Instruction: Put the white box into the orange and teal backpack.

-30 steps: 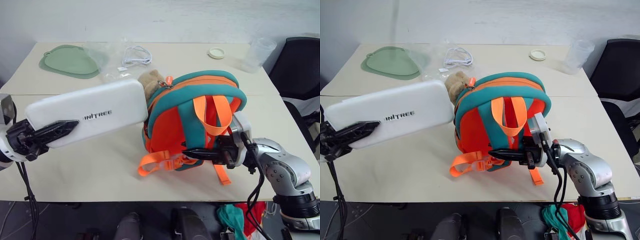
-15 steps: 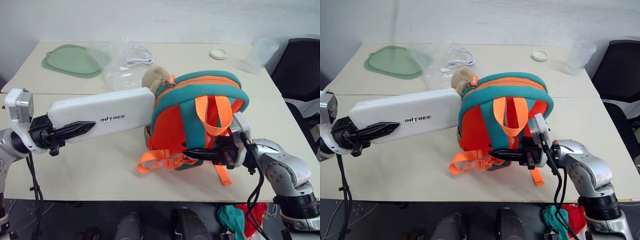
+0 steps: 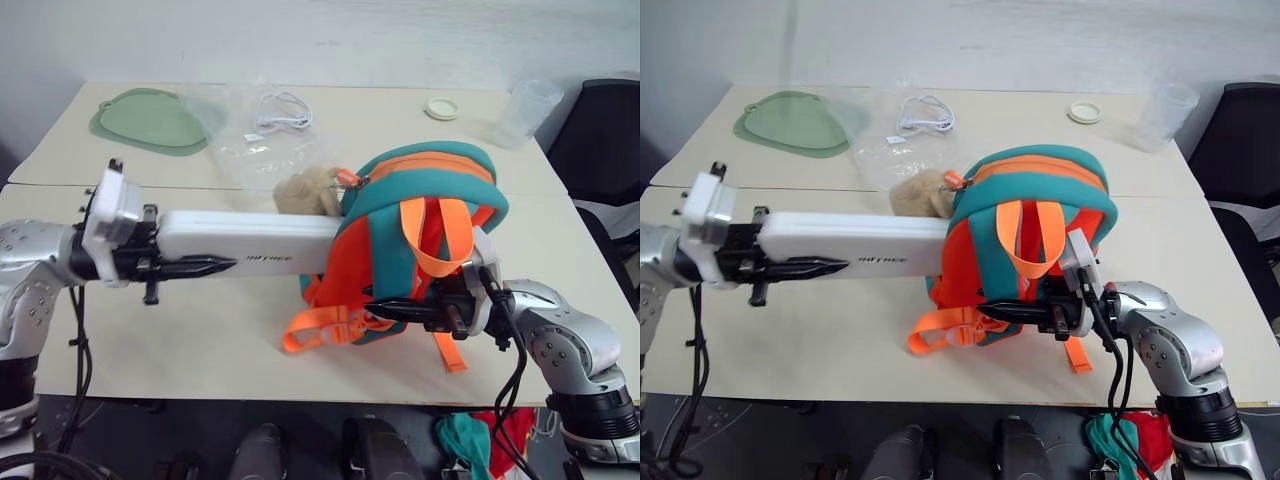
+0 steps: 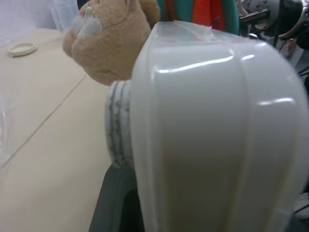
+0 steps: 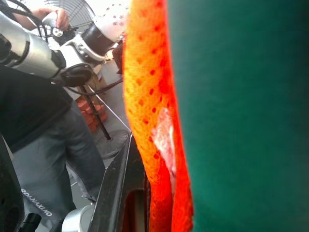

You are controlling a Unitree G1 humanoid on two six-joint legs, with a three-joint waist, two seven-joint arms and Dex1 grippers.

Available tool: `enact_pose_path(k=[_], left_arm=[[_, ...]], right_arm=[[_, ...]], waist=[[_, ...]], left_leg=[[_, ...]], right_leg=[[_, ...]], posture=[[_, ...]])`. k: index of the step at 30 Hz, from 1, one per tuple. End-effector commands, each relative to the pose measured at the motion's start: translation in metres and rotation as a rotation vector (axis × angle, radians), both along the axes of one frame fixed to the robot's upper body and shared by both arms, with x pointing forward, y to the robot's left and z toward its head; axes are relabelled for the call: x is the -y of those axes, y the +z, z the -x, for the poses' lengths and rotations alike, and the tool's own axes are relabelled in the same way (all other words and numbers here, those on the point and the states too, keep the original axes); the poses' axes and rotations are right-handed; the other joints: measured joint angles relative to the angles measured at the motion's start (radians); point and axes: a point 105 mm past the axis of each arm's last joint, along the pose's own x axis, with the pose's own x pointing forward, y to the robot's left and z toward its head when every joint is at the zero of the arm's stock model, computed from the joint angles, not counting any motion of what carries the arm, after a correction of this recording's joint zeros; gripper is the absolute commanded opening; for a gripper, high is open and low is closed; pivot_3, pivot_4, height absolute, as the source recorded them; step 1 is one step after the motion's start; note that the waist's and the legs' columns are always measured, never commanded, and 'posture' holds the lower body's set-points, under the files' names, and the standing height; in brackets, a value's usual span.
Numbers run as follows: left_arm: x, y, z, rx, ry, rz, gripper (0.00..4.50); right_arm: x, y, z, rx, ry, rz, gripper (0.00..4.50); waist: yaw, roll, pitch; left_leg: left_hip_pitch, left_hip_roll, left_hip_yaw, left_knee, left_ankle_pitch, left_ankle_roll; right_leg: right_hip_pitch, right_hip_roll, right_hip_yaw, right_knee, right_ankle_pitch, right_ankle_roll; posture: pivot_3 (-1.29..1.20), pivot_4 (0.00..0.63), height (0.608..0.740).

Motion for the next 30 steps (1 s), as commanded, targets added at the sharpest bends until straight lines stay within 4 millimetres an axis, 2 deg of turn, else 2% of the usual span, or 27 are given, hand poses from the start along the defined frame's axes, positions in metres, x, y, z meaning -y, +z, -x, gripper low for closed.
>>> enact_pose_path(k=[1, 3, 7, 9, 13, 15, 17, 20, 22, 24, 27, 30], left_arm=[[0.021, 0.024, -0.001, 0.017, -0.065, 0.081, 1.20], [0.027, 0.042, 0.001, 0.015, -0.117, 0.165, 1.20], [0.025, 0.060, 0.009, 0.007, -0.200, 0.245, 1.20], [0.017, 0.050, 0.013, -0.082, -0.223, 0.201, 1.20], [0.013, 0.018, 0.010, -0.115, -0.213, 0.013, 1.20], [0.013, 0.004, 0.003, -0.100, -0.186, -0.070, 1.20], [0.018, -0.002, -0.011, -0.064, -0.134, -0.088, 1.20], [0.034, 0.001, -0.025, -0.001, -0.089, -0.044, 1.20], [0.055, 0.014, -0.028, 0.009, -0.109, 0.059, 1.20], [0.077, 0.021, -0.023, 0.016, -0.174, 0.082, 1.20], [0.102, 0.021, -0.021, 0.022, -0.227, 0.039, 1.20], [0.135, 0.006, -0.022, 0.012, -0.281, -0.154, 1.20]], right_arm=[[-0.005, 0.003, 0.007, 0.017, 0.049, 0.001, 0.65], [-0.006, 0.003, 0.008, 0.013, 0.060, 0.007, 0.65], [-0.005, 0.001, 0.010, 0.002, 0.075, 0.027, 0.65], [-0.005, 0.001, 0.011, -0.001, 0.076, 0.032, 0.65], [-0.004, 0.000, 0.012, -0.005, 0.075, 0.036, 0.65], [-0.003, 0.000, 0.012, -0.007, 0.075, 0.038, 0.65], [-0.003, 0.000, 0.012, -0.007, 0.074, 0.039, 0.65], [-0.001, 0.000, 0.013, -0.008, 0.071, 0.041, 0.65], [0.000, -0.001, 0.013, -0.010, 0.068, 0.042, 0.64], [0.000, -0.001, 0.013, -0.012, 0.067, 0.043, 0.64], [0.001, -0.001, 0.013, -0.014, 0.070, 0.045, 0.64], [0.000, -0.001, 0.014, -0.010, 0.084, 0.047, 0.64]], waist=[[0.003, 0.000, 0.000], [0.005, 0.000, 0.000], [-0.006, 0.000, 0.000], [-0.017, 0.000, 0.000], [-0.020, 0.001, 0.001], [-0.017, 0.001, 0.001], [-0.013, 0.001, 0.001], [-0.001, 0.000, 0.001], [0.007, 0.000, 0.001], [0.010, 0.000, 0.001], [0.009, 0.000, 0.001], [0.008, 0.000, 0.001]], left_leg=[[-0.001, 0.000, 0.000, 0.001, 0.000, 0.000], [-0.002, 0.001, 0.000, 0.003, 0.000, 0.000], [-0.005, 0.001, 0.000, 0.006, 0.000, 0.000], [-0.007, 0.002, -0.001, 0.007, 0.000, 0.000], [-0.009, 0.003, -0.002, 0.008, 0.001, -0.001], [-0.009, 0.002, -0.003, 0.009, 0.001, -0.001], [-0.009, 0.002, -0.003, 0.010, 0.001, -0.001], [-0.010, 0.001, -0.004, 0.012, 0.000, 0.000], [-0.010, 0.001, -0.004, 0.012, 0.000, 0.000], [-0.012, 0.001, -0.005, 0.014, 0.000, 0.001], [-0.013, 0.001, -0.006, 0.014, 0.000, 0.001], [-0.012, 0.001, -0.006, 0.014, 0.000, 0.001]], right_leg=[[0.000, 0.000, 0.000, 0.000, 0.000, 0.000], [-0.001, 0.001, 0.000, 0.001, 0.000, 0.000], [-0.003, 0.002, 0.000, 0.003, 0.000, 0.001], [-0.005, 0.003, -0.001, 0.004, 0.000, 0.001], [-0.007, 0.004, -0.001, 0.004, 0.000, 0.000], [-0.006, 0.004, -0.002, 0.003, 0.000, 0.000], [-0.006, 0.003, -0.002, 0.003, 0.000, 0.000], [-0.005, 0.003, -0.003, 0.003, 0.000, 0.001], [-0.005, 0.003, -0.002, 0.004, 0.001, 0.001], [-0.005, 0.002, -0.003, 0.004, 0.001, 0.002], [-0.005, 0.002, -0.004, 0.005, 0.002, 0.003], [-0.005, 0.003, -0.004, 0.005, 0.001, 0.003]], posture=[[0.00, 0.150, 0.740], [0.00, 0.150, 0.740], [0.00, 0.150, 0.740], [0.00, 0.150, 0.740], [0.00, 0.150, 0.740], [0.00, 0.150, 0.740], [0.00, 0.150, 0.740], [0.00, 0.150, 0.740], [0.00, 0.150, 0.740], [0.00, 0.150, 0.740], [0.00, 0.150, 0.740], [0.00, 0.150, 0.740]])
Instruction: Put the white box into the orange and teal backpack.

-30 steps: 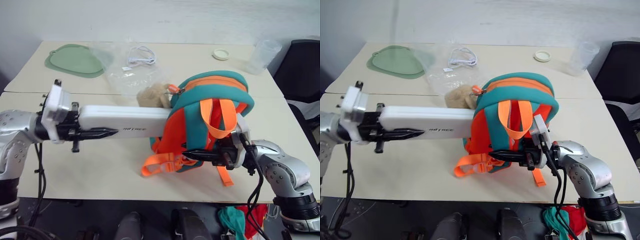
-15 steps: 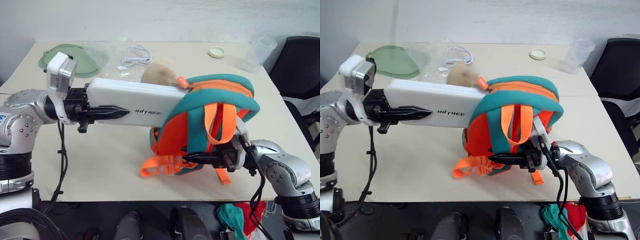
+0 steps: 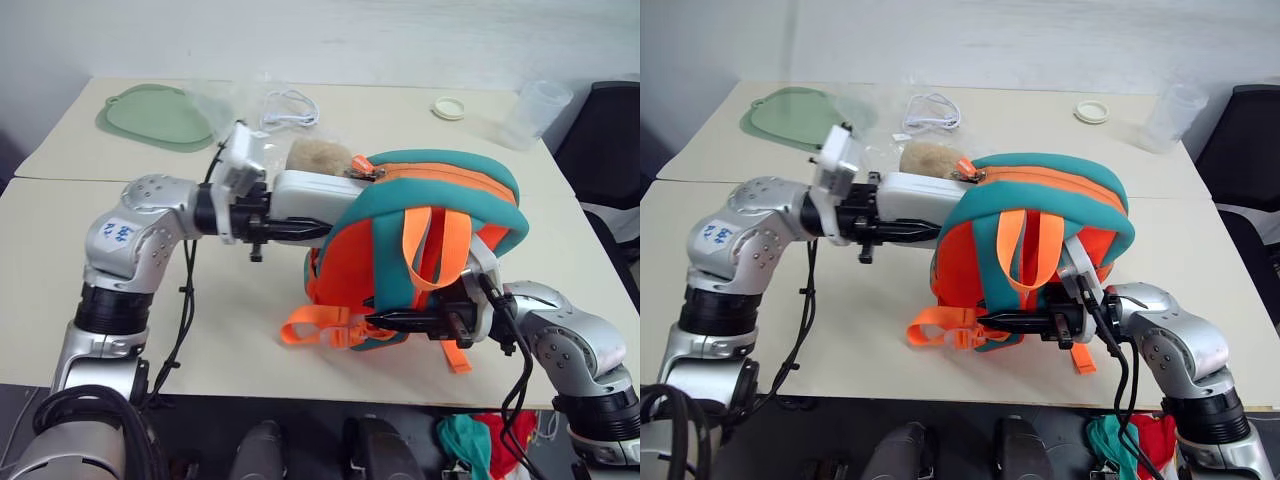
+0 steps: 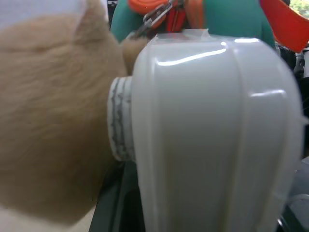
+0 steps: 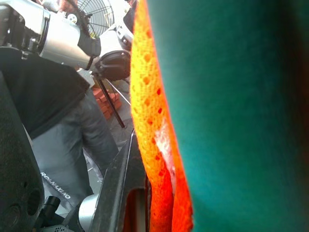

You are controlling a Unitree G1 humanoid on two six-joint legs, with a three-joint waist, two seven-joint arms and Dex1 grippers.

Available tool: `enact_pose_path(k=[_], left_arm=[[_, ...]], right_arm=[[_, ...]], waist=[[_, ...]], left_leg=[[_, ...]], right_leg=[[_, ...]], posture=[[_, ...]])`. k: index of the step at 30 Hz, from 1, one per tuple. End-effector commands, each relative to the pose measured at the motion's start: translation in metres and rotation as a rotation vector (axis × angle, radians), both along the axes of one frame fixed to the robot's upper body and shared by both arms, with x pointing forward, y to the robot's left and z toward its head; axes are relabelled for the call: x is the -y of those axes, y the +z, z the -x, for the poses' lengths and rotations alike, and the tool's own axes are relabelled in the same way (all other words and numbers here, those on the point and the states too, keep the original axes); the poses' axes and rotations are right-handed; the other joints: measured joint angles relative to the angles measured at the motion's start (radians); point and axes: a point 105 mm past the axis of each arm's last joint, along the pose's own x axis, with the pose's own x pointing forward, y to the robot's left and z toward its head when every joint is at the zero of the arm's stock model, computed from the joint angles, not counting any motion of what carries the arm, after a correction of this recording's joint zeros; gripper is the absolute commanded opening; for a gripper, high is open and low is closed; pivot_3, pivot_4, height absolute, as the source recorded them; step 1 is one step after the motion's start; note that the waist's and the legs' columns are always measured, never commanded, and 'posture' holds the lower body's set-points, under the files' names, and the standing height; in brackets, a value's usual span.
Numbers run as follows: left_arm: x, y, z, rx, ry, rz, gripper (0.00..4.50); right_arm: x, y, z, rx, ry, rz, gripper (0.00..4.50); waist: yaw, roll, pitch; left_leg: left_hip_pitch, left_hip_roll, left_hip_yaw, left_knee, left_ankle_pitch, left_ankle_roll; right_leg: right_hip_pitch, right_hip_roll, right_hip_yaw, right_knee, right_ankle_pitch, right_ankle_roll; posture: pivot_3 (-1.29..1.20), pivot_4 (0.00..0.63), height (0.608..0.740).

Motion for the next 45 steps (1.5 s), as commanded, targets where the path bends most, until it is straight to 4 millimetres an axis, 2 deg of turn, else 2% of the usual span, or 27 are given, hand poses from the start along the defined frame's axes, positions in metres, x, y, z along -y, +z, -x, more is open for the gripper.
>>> enact_pose_path(k=[1, 4, 6, 8, 10, 11, 15, 18, 20, 22, 23, 25, 28, 30, 32, 34, 41, 45], left_arm=[[0.036, -0.006, 0.002, 0.057, -0.048, -0.157, 1.20], [0.060, -0.007, -0.011, 0.100, -0.002, -0.131, 1.20], [0.069, -0.013, -0.011, 0.100, -0.027, -0.124, 1.20], [0.072, -0.017, -0.009, 0.113, -0.044, -0.116, 1.20], [0.067, -0.018, -0.006, 0.069, -0.046, -0.087, 1.20], [0.061, -0.018, -0.004, 0.051, -0.054, -0.081, 1.20], [0.033, -0.023, -0.005, 0.050, -0.039, -0.091, 2.46], [0.010, -0.019, -0.012, 0.052, 0.011, -0.078, 3.42], [-0.011, -0.014, -0.017, 0.057, 0.047, -0.070, 3.95], [-0.045, -0.015, -0.009, 0.013, 0.031, -0.107, 4.48], [-0.061, -0.018, -0.004, -0.029, 0.026, -0.137, 4.48], [-0.079, -0.023, 0.003, -0.067, 0.023, -0.178, 4.48], [-0.095, -0.023, 0.006, -0.067, 0.039, -0.194, 4.48], [-0.102, -0.011, 0.004, -0.071, 0.084, -0.135, 4.48], [-0.098, 0.007, -0.006, -0.015, 0.138, -0.014, 4.48], [-0.091, 0.015, -0.011, 0.016, 0.148, 0.053, 4.48], [-0.044, 0.012, -0.024, 0.053, 0.099, 0.147, 4.48], [-0.025, 0.008, -0.021, 0.018, 0.009, 0.177, 4.48]], right_arm=[[-0.002, 0.004, 0.005, 0.020, 0.037, 0.001, 0.64], [-0.003, 0.003, 0.005, 0.029, 0.040, 0.004, 0.64], [-0.004, 0.003, 0.005, 0.032, 0.039, 0.003, 0.64], [-0.004, 0.003, 0.005, 0.035, 0.034, 0.002, 0.64], [-0.004, 0.003, 0.005, 0.037, 0.022, 0.000, 0.64], [-0.004, 0.003, 0.005, 0.037, 0.016, 0.000, 0.64], [-0.003, 0.002, 0.006, 0.035, -0.001, 0.000, 0.64], [-0.003, 0.002, 0.007, 0.035, -0.009, -0.003, 0.64], [-0.003, 0.002, 0.007, 0.037, -0.012, -0.004, 0.64], [-0.002, 0.001, 0.006, 0.043, -0.020, -0.001, 0.64], [-0.002, 0.001, 0.005, 0.045, -0.027, -0.003, 0.64], [-0.002, 0.001, 0.005, 0.046, -0.032, -0.004, 0.64], [-0.002, -0.001, 0.004, 0.044, -0.032, -0.002, 0.64], [-0.001, -0.002, 0.005, 0.041, -0.032, 0.003, 0.64], [0.000, -0.004, 0.004, 0.037, -0.032, 0.008, 0.64], [0.001, -0.005, 0.004, 0.034, -0.031, 0.012, 0.64], [0.002, -0.009, 0.004, 0.024, -0.021, 0.027, 0.64], [0.002, -0.010, 0.003, 0.021, -0.018, 0.028, 0.64]], waist=[[0.002, 0.000, 0.000], [0.005, 0.000, 0.000], [0.005, 0.000, 0.000], [0.005, 0.000, 0.000], [0.004, 0.000, 0.000], [0.002, 0.000, 0.000], [-0.002, 0.000, 0.000], [-0.002, 0.000, 0.000], [-0.001, 0.000, 0.000], [-0.005, 0.000, 0.000], [-0.011, 0.000, 0.000], [-0.020, 0.001, 0.000], [-0.010, 0.001, 0.000], [-0.001, 0.001, 0.000], [0.002, 0.000, 0.000], [0.003, 0.001, 0.000], [0.001, 0.001, 0.000], [0.000, 0.001, 0.000]], left_leg=[[0.000, 0.000, 0.000, 0.000, 0.000, 0.000], [0.000, -0.001, 0.000, 0.001, 0.000, 0.000], [0.000, -0.001, 0.000, 0.001, 0.000, 0.000], [0.000, -0.001, -0.001, 0.001, 0.000, 0.000], [0.000, 0.000, -0.001, 0.001, 0.000, 0.000], [0.000, 0.000, -0.001, 0.001, 0.000, 0.000], [0.000, 0.000, -0.001, 0.001, 0.001, 0.000], [0.000, 0.000, -0.001, 0.001, 0.001, 0.000], [0.000, 0.000, -0.001, 0.002, 0.001, 0.000], [0.000, 0.000, -0.001, 0.001, 0.001, 0.000], [0.001, 0.001, -0.001, 0.001, 0.001, 0.000], [0.001, 0.001, -0.001, -0.001, 0.001, -0.001], [0.000, 0.000, -0.003, 0.000, 0.001, -0.001], [0.000, 0.000, -0.003, 0.002, 0.001, 0.000], [0.000, -0.001, -0.004, 0.003, 0.000, 0.001], [-0.002, -0.001, -0.006, 0.005, 0.000, 0.001], [-0.002, 0.000, -0.007, 0.006, 0.000, 0.001], [-0.002, -0.001, -0.007, 0.007, 0.000, 0.001]], right_leg=[[0.000, 0.000, 0.000, -0.001, 0.000, 0.000], [0.001, 0.000, 0.000, -0.001, 0.000, 0.000], [0.001, 0.000, 0.000, -0.001, 0.000, 0.000], [0.001, 0.000, -0.001, -0.001, 0.000, 0.000], [0.001, 0.000, -0.001, -0.001, 0.000, 0.000], [0.001, 0.000, -0.001, -0.001, 0.000, 0.000], [0.001, 0.000, 0.000, 0.000, 0.000, 0.000], [0.001, 0.000, 0.000, 0.000, 0.000, 0.000], [0.001, 0.000, -0.001, 0.000, 0.000, 0.000], [0.000, 0.000, 0.000, 0.000, 0.000, 0.000], [0.000, 0.001, 0.000, 0.000, 0.000, 0.000], [0.000, 0.001, 0.000, 0.000, -0.001, -0.001], [0.001, -0.001, -0.003, 0.000, -0.001, -0.002], [0.001, -0.001, -0.003, 0.000, -0.001, -0.001], [0.002, -0.002, -0.004, 0.000, -0.001, -0.001], [0.002, -0.002, -0.006, 0.000, -0.001, -0.001], [0.003, -0.002, -0.007, 0.002, 0.000, -0.001], [0.003, -0.001, -0.007, 0.001, 0.000, -0.001]], posture=[[0.00, 0.150, 0.740], [0.00, 0.150, 0.740], [0.00, 0.150, 0.740], [0.00, 0.150, 0.740], [0.00, 0.150, 0.740], [0.00, 0.150, 0.740], [0.00, 0.150, 0.740], [0.00, 0.150, 0.740], [0.00, 0.150, 0.740], [0.00, 0.150, 0.740], [0.00, 0.150, 0.740], [0.00, 0.150, 0.740], [0.00, 0.150, 0.740], [0.00, 0.150, 0.740], [0.00, 0.150, 0.740], [0.00, 0.150, 0.740], [0.00, 0.150, 0.740], [0.00, 0.150, 0.740]])
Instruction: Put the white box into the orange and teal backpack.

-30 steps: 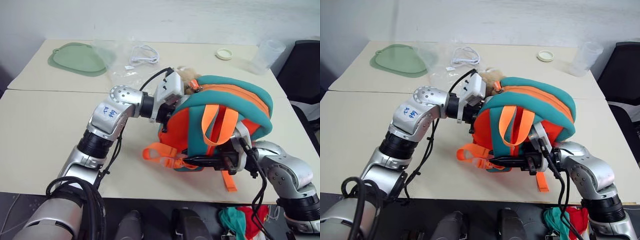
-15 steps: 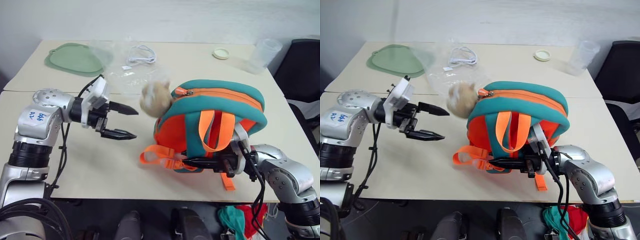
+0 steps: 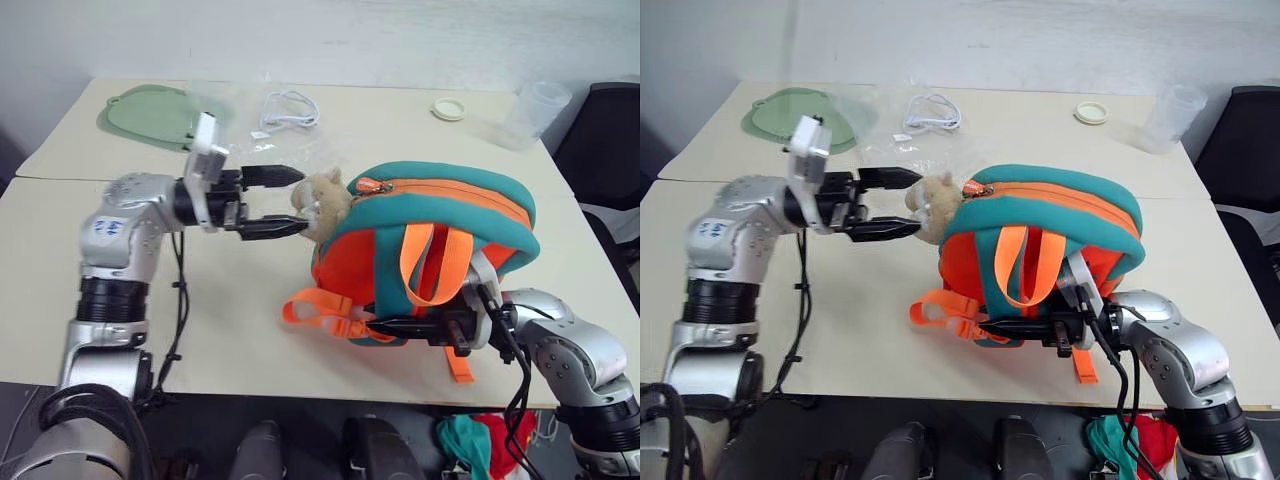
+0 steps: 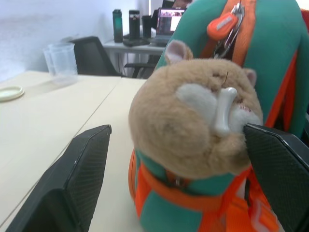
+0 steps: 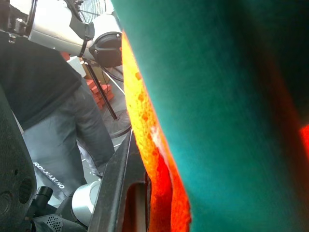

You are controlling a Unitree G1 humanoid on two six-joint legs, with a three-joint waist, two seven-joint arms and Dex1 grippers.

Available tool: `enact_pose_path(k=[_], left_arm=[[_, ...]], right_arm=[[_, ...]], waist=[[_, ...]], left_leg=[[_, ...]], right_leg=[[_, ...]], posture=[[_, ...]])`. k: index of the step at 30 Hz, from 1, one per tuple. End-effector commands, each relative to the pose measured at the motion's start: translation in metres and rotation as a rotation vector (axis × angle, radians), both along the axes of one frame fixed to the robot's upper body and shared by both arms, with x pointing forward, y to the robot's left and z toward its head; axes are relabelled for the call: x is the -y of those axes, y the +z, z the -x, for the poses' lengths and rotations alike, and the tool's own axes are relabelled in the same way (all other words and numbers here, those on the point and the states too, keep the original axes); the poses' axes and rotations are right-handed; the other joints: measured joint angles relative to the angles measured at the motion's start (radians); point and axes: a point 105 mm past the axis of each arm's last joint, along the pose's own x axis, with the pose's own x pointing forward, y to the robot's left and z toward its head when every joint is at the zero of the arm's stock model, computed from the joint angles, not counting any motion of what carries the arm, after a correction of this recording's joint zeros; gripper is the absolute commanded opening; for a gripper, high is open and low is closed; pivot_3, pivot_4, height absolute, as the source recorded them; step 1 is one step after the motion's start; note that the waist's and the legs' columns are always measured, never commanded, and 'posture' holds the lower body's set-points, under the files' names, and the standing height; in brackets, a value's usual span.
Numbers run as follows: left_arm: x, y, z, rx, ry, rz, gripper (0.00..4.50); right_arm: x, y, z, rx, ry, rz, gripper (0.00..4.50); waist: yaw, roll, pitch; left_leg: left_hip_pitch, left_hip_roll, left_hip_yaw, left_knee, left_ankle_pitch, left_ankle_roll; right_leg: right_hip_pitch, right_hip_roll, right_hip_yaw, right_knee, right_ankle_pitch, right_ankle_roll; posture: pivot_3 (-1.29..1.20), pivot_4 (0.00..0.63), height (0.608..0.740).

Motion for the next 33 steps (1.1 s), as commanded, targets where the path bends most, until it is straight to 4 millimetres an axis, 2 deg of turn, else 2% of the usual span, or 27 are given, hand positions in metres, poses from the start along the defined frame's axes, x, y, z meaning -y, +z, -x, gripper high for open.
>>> enact_pose_path(k=[1, 4, 10, 12, 15, 20, 26, 29, 33], left_arm=[[0.009, 0.009, 0.006, 0.011, -0.075, 0.039, 4.30], [0.010, 0.010, 0.014, -0.023, -0.143, 0.045, 3.66], [-0.003, 0.002, 0.017, -0.073, -0.130, 0.013, 1.82], [-0.012, 0.007, 0.014, -0.068, -0.101, 0.040, 1.26], [-0.036, 0.012, 0.000, -0.056, 0.025, 0.044, 0.66], [-0.067, 0.007, -0.016, -0.069, 0.181, -0.021, 0.51], [-0.083, -0.010, -0.034, -0.116, 0.309, -0.066, 0.51], [-0.086, -0.040, -0.035, -0.122, 0.315, -0.220, 0.51], [-0.079, -0.076, -0.024, -0.163, 0.241, -0.336, 0.51]], right_arm=[[-0.001, -0.002, 0.002, 0.002, 0.020, 0.010, 0.64], [0.001, -0.005, 0.002, -0.001, 0.017, 0.012, 0.64], [0.002, -0.011, 0.000, 0.002, -0.002, 0.007, 0.64], [0.003, -0.012, 0.000, 0.006, -0.007, 0.005, 0.64], [0.003, -0.012, -0.001, 0.017, -0.025, -0.002, 0.64], [0.003, -0.005, -0.005, 0.043, -0.073, -0.036, 0.64], [-0.003, 0.014, -0.012, 0.062, -0.119, -0.119, 0.64], [-0.006, 0.022, -0.013, 0.052, -0.137, -0.159, 0.64], [-0.006, 0.025, -0.014, 0.045, -0.158, -0.175, 0.64]], waist=[[0.000, 0.000, 0.000], [-0.001, 0.000, 0.000], [0.000, 0.000, 0.000], [0.000, 0.000, 0.000], [-0.003, 0.000, 0.000], [-0.003, 0.000, 0.000], [-0.001, 0.000, 0.000], [-0.002, 0.000, 0.000], [-0.004, 0.000, 0.000]], left_leg=[[0.000, 0.000, 0.000, 0.000, 0.000, 0.000], [0.000, 0.000, 0.000, 0.000, 0.000, 0.000], [0.000, 0.000, 0.000, 0.001, 0.000, 0.000], [0.000, 0.000, 0.000, 0.001, 0.000, 0.000], [0.000, 0.000, 0.000, 0.001, 0.000, 0.000], [0.001, 0.000, 0.000, 0.001, 0.000, -0.001], [0.001, 0.000, 0.000, 0.002, 0.000, 0.000], [0.000, 0.000, 0.000, 0.002, 0.000, 0.000], [0.001, 0.001, 0.000, 0.001, 0.000, 0.000]], right_leg=[[0.000, 0.000, 0.000, 0.000, 0.000, 0.000], [0.000, 0.000, 0.000, 0.000, 0.000, 0.000], [0.000, 0.000, 0.000, 0.000, 0.000, 0.000], [0.000, 0.000, 0.000, 0.000, 0.000, 0.000], [0.000, 0.000, 0.000, 0.000, 0.000, 0.000], [0.000, 0.001, 0.000, 0.001, 0.000, 0.000], [0.000, 0.000, 0.000, 0.001, 0.000, 0.000], [0.000, 0.000, 0.000, 0.001, 0.000, 0.000], [0.000, 0.000, 0.000, 0.002, 0.000, 0.000]], posture=[[0.00, 0.150, 0.740], [0.00, 0.150, 0.740], [0.00, 0.150, 0.740], [0.00, 0.150, 0.740], [0.00, 0.150, 0.740], [0.00, 0.150, 0.740], [0.00, 0.150, 0.740], [0.00, 0.150, 0.740], [0.00, 0.150, 0.740]])
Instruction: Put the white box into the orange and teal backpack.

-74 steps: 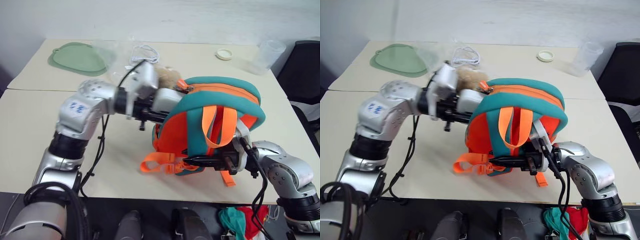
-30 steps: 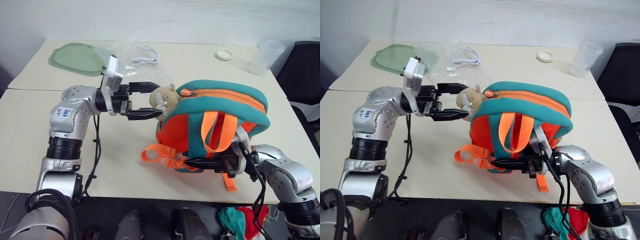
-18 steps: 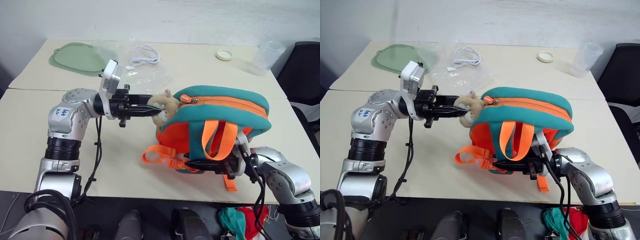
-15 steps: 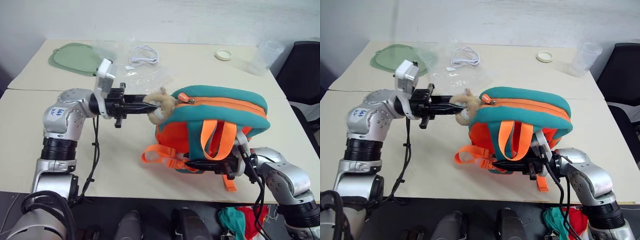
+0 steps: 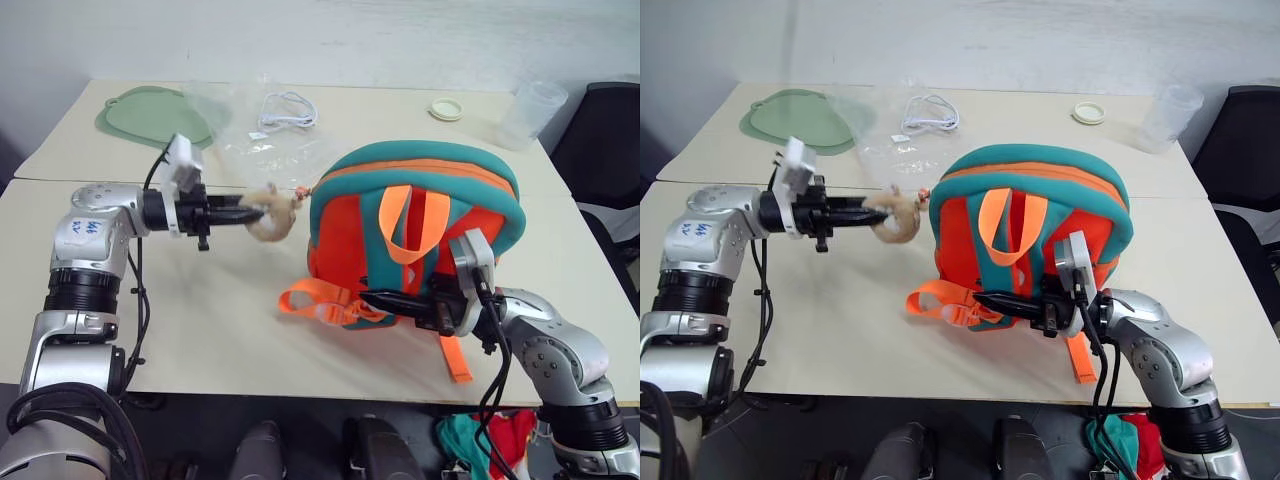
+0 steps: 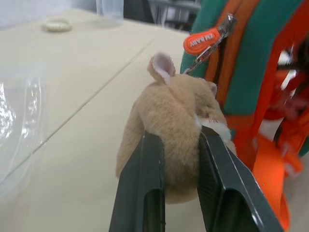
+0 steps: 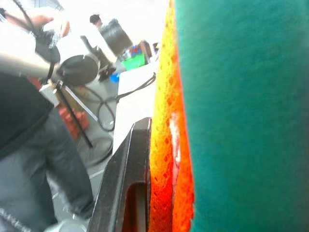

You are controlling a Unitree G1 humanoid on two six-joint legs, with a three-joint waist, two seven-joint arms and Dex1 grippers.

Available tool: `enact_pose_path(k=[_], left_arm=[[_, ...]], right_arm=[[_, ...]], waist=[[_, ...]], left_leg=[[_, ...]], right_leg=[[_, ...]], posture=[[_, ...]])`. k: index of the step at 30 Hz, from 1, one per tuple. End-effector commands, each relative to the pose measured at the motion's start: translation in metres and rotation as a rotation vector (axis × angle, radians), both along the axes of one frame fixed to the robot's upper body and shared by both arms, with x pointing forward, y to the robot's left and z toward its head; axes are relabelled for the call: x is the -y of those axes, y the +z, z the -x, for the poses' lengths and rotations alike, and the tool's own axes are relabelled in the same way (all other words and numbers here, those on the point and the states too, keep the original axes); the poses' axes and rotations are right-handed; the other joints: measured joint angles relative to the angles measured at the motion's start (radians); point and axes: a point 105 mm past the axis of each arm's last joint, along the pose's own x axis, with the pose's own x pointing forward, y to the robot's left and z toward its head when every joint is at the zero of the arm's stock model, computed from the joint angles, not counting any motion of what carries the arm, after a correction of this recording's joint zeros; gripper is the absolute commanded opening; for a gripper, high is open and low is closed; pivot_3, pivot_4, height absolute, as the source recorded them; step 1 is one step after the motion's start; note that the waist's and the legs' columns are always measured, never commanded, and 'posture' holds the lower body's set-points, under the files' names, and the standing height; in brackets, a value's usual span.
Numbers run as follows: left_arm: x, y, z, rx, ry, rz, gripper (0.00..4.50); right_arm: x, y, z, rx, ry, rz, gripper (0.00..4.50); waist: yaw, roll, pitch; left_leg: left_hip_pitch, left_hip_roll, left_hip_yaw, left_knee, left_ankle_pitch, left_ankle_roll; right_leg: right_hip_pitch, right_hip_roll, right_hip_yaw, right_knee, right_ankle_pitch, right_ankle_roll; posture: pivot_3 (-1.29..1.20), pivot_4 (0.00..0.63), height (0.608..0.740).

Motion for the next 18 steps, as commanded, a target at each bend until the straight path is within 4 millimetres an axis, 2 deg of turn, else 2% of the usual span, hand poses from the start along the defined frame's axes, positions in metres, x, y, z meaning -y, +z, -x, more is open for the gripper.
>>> enact_pose_path(k=[1, 8, 11, 15, 18], left_arm=[[0.000, -0.028, 0.009, -0.035, -0.038, -0.110, 0.51], [0.021, -0.055, 0.029, -0.057, -0.146, -0.074, 0.51], [0.024, -0.038, 0.036, -0.053, -0.150, 0.037, 0.51], [-0.001, -0.027, 0.045, -0.102, -0.043, 0.049, 1.85], [-0.036, -0.034, 0.059, -0.119, 0.065, -0.018, 2.81]], right_arm=[[0.000, 0.013, 0.003, 0.039, -0.007, -0.039, 0.64], [0.000, 0.018, 0.000, 0.039, -0.034, -0.053, 0.64], [0.002, 0.016, -0.001, 0.025, -0.050, -0.023, 0.64], [0.014, 0.024, -0.001, 0.125, -0.100, 0.050, 1.95], [0.039, 0.023, 0.009, 0.143, -0.129, 0.140, 2.97]], waist=[[0.000, 0.000, 0.000], [0.001, 0.000, 0.000], [0.000, 0.000, 0.000], [-0.003, 0.000, 0.000], [-0.005, 0.000, 0.000]], left_leg=[[0.000, 0.000, 0.000, 0.000, 0.000, 0.000], [0.000, 0.000, 0.000, 0.000, 0.000, 0.000], [0.000, 0.000, 0.000, 0.000, 0.000, 0.000], [-0.001, 0.000, -0.001, 0.000, 0.000, 0.001], [-0.001, 0.000, -0.001, -0.002, 0.000, 0.001]], right_leg=[[0.000, 0.000, 0.000, 0.000, 0.000, 0.000], [0.000, -0.001, 0.000, 0.000, 0.000, 0.000], [0.000, -0.001, 0.000, 0.000, 0.000, 0.000], [0.000, -0.001, 0.000, 0.000, 0.000, 0.000], [-0.001, -0.002, 0.000, -0.001, 0.000, 0.000]], posture=[[0.00, 0.150, 0.740], [0.00, 0.150, 0.740], [0.00, 0.150, 0.740], [0.00, 0.150, 0.740], [0.00, 0.150, 0.740]])
